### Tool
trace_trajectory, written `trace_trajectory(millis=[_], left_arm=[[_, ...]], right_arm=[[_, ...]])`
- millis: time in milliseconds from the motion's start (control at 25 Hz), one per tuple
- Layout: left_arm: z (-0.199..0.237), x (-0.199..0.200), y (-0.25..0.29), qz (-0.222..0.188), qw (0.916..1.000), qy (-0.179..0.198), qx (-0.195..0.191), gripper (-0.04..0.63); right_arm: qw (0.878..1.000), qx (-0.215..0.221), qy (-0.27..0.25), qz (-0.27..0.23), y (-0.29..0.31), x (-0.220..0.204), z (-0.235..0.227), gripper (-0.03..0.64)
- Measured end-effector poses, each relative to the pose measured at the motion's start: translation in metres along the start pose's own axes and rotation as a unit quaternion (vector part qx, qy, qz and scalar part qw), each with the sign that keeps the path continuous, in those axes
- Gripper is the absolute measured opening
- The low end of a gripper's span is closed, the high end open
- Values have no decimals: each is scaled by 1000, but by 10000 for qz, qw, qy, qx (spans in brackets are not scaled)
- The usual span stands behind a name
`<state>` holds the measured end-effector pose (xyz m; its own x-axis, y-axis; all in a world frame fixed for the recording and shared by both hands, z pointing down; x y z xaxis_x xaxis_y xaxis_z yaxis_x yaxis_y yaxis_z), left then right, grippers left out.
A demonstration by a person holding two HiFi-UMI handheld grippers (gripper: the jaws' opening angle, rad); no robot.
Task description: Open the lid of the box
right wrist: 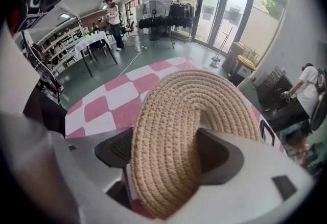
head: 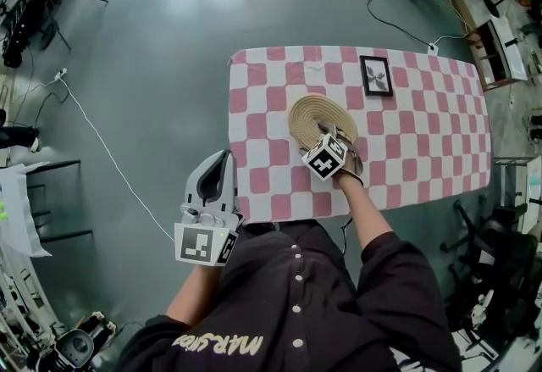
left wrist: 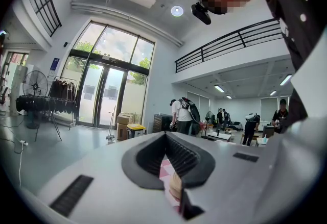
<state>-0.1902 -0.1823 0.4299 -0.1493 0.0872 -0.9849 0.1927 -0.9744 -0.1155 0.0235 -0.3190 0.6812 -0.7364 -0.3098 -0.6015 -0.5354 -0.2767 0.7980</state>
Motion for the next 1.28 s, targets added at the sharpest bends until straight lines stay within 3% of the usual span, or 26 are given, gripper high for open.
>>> trace_trajectory(millis=[520,840,1040,1280], left_arm=[[-3,5,0,-135,9999,14,-101,9],[-6,18,3,-378,9989,51,-281,9],[-6,28,7,-526,9978,98,-385,9],[-1,40,13,-712,9962,176,-463,9]], right_arm=[[9974,-399,8,-599,-36,18,2,373],[9862,-854,120,-1414,-88,48,2,373],[9676,-1178,279,-2217,-137,72,5,373],[9242,-1833,457,-3320,-207,95,3,373]])
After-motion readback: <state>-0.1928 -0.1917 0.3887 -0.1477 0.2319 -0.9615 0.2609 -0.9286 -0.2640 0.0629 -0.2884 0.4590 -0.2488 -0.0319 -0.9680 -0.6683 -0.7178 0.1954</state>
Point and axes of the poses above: the fingertips, and each gripper's own axes: y forward along the fingers, z to its left, x out of its top, the point moved 8 cm from there along -y, backward along the fingers, and after that the axes turned 13 degrees about -z, right-handed, at the moved point
